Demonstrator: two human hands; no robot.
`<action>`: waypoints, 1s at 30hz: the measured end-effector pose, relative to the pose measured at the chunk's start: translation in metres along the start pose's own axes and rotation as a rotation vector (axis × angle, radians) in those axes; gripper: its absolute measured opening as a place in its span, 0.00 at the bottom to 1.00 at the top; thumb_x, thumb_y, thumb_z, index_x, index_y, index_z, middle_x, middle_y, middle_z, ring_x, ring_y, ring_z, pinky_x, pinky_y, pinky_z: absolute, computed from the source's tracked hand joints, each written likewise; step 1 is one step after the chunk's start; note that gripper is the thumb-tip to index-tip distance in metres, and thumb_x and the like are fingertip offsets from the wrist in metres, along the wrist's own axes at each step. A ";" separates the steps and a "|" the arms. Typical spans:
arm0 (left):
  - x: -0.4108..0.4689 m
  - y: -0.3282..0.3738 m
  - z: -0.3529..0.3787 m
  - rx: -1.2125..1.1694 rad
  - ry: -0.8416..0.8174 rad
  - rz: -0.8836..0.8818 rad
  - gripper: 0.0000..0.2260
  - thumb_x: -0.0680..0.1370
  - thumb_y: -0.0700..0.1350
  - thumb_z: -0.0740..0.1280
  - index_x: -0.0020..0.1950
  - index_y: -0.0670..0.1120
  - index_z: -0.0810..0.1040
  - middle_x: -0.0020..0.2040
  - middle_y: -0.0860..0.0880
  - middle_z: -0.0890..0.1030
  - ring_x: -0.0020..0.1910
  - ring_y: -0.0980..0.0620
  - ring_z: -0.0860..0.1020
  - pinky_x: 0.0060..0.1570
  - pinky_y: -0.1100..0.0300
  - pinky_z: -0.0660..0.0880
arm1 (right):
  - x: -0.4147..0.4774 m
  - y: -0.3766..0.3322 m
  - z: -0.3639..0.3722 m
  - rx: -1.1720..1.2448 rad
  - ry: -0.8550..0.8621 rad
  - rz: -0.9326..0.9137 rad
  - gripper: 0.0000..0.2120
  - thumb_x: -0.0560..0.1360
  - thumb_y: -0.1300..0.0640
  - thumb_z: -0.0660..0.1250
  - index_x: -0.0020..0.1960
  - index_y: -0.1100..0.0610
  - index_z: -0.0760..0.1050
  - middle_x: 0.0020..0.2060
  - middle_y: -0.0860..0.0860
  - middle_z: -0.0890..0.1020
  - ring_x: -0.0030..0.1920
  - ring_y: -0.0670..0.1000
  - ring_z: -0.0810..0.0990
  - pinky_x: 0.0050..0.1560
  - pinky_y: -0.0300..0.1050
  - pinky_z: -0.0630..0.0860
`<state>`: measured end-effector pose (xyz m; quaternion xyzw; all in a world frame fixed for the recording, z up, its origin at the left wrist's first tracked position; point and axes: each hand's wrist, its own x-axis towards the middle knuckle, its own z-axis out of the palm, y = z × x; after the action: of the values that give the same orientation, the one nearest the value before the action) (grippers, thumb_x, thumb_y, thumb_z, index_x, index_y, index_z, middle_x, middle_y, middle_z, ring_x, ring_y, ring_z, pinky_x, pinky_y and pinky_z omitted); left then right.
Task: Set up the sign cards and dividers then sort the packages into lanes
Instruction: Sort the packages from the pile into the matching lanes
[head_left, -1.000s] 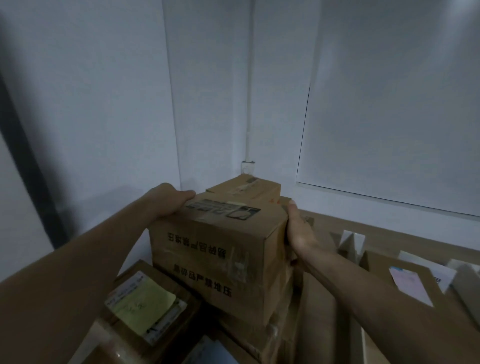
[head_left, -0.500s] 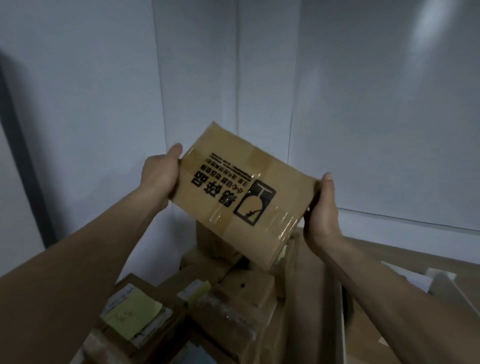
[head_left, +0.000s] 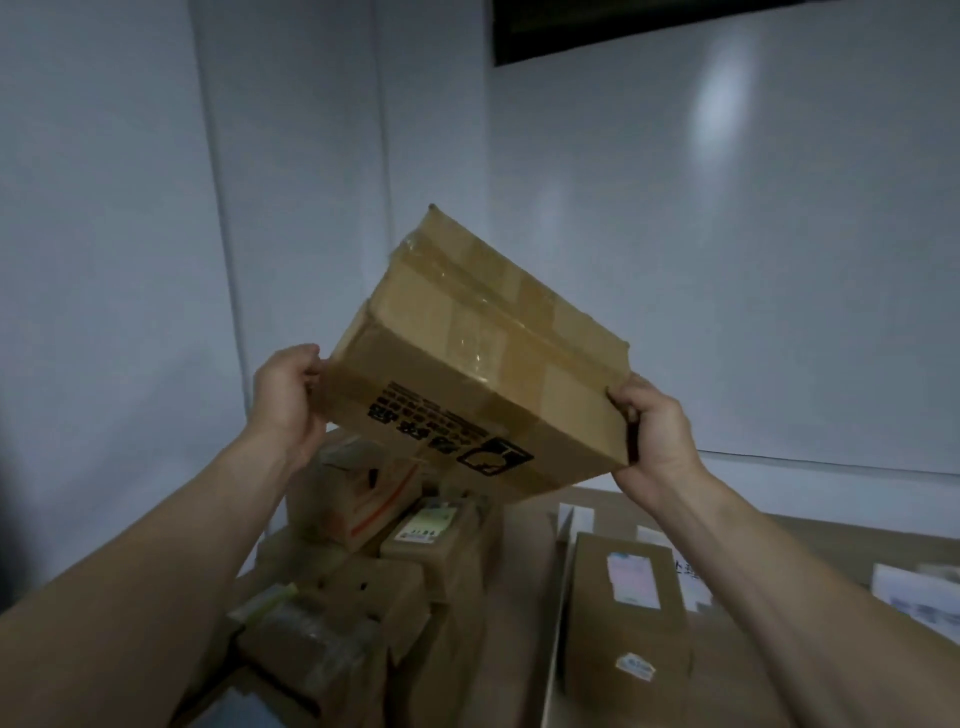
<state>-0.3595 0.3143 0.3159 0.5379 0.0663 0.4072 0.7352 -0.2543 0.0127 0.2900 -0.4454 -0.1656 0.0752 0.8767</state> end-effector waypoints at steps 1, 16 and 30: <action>-0.006 0.000 0.005 0.016 -0.024 -0.014 0.07 0.65 0.40 0.60 0.42 0.42 0.70 0.36 0.47 0.68 0.34 0.50 0.70 0.30 0.62 0.69 | -0.001 -0.005 -0.007 -0.016 -0.011 -0.009 0.17 0.77 0.67 0.58 0.60 0.56 0.78 0.48 0.54 0.85 0.47 0.54 0.83 0.50 0.53 0.81; -0.073 -0.025 0.076 0.008 -0.231 -0.428 0.45 0.76 0.74 0.45 0.76 0.40 0.63 0.68 0.30 0.60 0.68 0.27 0.60 0.66 0.33 0.53 | -0.003 -0.036 -0.069 -0.272 0.234 -0.088 0.30 0.73 0.76 0.52 0.53 0.45 0.77 0.55 0.56 0.80 0.56 0.57 0.75 0.54 0.65 0.76; -0.060 -0.097 0.097 -0.170 -0.260 -0.466 0.17 0.77 0.59 0.61 0.46 0.48 0.82 0.51 0.41 0.82 0.50 0.41 0.79 0.54 0.48 0.74 | 0.021 -0.048 -0.065 -0.195 0.268 -0.245 0.33 0.69 0.39 0.74 0.69 0.52 0.73 0.59 0.51 0.84 0.57 0.54 0.84 0.46 0.51 0.82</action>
<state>-0.2956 0.1938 0.2533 0.4924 0.0590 0.1585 0.8538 -0.2119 -0.0589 0.2973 -0.5107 -0.1068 -0.1081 0.8463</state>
